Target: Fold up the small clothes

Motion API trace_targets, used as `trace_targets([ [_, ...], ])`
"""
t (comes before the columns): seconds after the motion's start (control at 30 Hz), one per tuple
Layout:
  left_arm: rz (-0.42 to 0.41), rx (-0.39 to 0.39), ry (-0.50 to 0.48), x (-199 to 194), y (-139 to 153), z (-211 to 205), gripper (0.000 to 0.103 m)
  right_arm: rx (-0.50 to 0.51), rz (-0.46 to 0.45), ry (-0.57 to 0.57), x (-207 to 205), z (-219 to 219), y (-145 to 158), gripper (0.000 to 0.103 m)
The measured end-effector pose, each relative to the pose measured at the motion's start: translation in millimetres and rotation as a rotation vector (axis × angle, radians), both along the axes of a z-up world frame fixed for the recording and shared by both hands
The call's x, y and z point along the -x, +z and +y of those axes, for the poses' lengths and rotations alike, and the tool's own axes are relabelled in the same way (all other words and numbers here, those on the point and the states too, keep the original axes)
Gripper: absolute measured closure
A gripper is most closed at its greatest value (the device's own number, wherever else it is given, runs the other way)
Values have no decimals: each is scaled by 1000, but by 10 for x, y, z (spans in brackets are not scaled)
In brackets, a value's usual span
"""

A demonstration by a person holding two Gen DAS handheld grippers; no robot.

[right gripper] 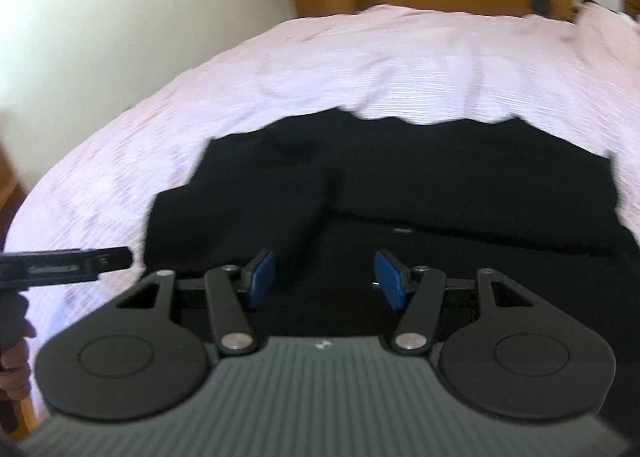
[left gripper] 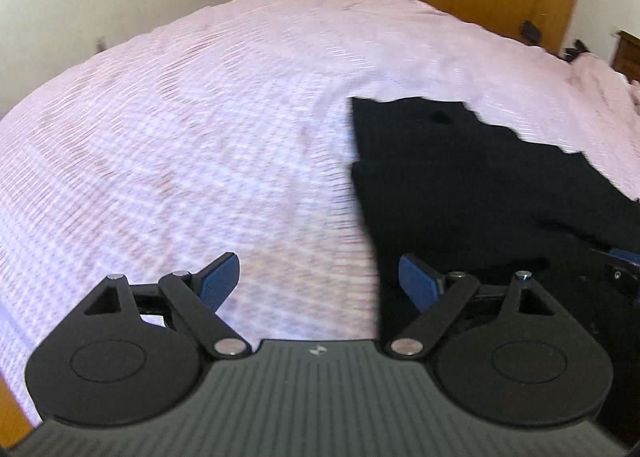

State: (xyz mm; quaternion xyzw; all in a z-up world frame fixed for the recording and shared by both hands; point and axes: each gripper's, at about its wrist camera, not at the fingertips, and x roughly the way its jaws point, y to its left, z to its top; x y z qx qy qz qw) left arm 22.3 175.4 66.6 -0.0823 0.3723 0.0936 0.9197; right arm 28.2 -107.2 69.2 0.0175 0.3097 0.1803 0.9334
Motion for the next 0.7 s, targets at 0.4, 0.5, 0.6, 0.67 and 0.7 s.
trace_targets([
  [0.4, 24, 22, 110, 245, -140, 488, 13, 29, 39, 233, -188, 1013, -116, 45],
  [0.5, 24, 32, 114, 283, -157, 532, 13, 43, 57, 256, -239, 1194, -178, 45],
  [0.6, 25, 36, 120, 301, -184, 566, 13, 44, 65, 273, -284, 1295, -265, 44],
  [0.67, 24, 40, 123, 306, -192, 583, 13, 57, 66, 269, -303, 1340, -322, 44],
  [0.7, 24, 41, 124, 309, -195, 587, 13, 59, 64, 267, -307, 1344, -339, 44],
])
